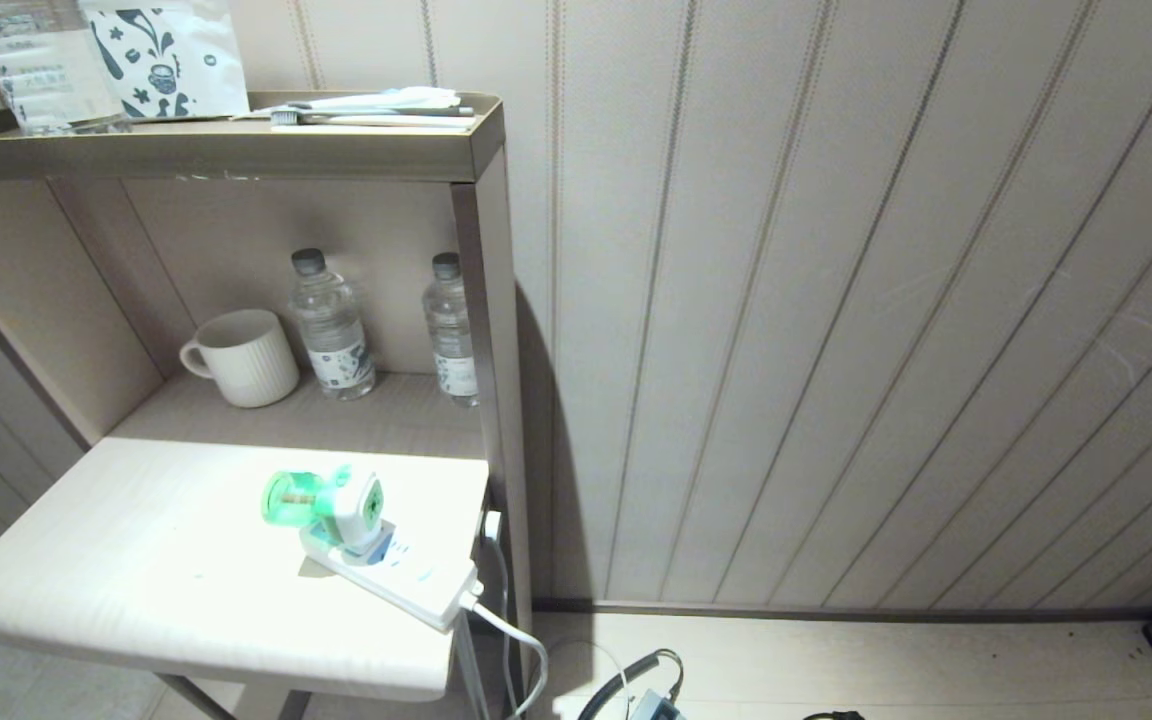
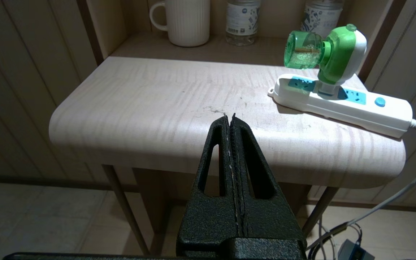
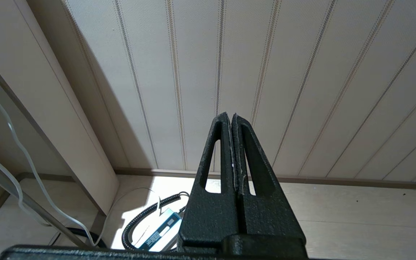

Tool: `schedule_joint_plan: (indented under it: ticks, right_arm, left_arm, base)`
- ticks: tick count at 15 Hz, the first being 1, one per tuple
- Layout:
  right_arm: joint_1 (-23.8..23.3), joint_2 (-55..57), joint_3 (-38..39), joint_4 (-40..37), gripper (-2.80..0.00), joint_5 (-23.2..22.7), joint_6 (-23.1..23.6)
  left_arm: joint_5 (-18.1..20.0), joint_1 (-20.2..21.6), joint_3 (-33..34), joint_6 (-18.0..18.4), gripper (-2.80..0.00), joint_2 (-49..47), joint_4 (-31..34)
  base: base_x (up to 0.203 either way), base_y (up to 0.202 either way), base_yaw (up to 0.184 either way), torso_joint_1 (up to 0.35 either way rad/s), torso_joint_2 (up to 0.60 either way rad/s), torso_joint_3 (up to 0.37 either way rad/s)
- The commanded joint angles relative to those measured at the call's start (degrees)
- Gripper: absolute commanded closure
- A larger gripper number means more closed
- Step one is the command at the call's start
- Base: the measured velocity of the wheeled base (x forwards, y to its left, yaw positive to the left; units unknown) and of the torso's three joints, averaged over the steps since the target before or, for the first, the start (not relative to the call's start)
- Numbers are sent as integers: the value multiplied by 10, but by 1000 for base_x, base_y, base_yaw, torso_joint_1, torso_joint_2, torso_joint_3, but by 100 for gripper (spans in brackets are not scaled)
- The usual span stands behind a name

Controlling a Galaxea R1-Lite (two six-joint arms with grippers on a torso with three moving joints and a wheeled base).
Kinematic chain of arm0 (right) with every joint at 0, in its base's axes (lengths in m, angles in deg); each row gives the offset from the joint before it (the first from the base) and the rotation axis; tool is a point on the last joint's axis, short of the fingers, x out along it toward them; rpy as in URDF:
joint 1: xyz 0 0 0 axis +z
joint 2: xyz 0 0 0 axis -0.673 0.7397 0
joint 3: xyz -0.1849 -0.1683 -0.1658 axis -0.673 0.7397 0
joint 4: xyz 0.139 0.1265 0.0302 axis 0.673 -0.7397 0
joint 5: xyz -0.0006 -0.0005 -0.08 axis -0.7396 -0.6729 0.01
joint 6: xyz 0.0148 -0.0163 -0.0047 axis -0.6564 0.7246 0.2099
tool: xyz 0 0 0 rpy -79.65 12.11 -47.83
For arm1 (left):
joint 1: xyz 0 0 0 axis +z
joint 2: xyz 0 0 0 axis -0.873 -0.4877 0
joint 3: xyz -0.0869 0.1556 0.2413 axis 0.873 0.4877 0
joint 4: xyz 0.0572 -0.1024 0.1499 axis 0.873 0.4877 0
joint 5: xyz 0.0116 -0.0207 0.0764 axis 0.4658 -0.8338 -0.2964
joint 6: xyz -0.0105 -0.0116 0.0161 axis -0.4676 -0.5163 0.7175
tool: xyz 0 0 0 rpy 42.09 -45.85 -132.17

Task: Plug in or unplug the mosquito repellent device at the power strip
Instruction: Hold the socket with your right hand and unplug it with your left hand

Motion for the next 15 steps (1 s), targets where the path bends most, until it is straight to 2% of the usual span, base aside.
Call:
schedule_joint_plan:
  ticks: [1,10,15]
  right_arm:
    - [0,0,0,0,0,0,0]
    - [0,0,0,0,0,0,-1]
    - [0,0,0,0,0,0,-1]
  left_arm:
    - [-1,0,0,-4,0,-2,-1]
    - [-1,0,0,-7,0,-2,-2]
    - [-1,0,0,7,0,0,1]
  base:
    - [0,0,0,0,0,0]
    - [0,0,0,0,0,0]
    - [0,0,0,0,0,0]
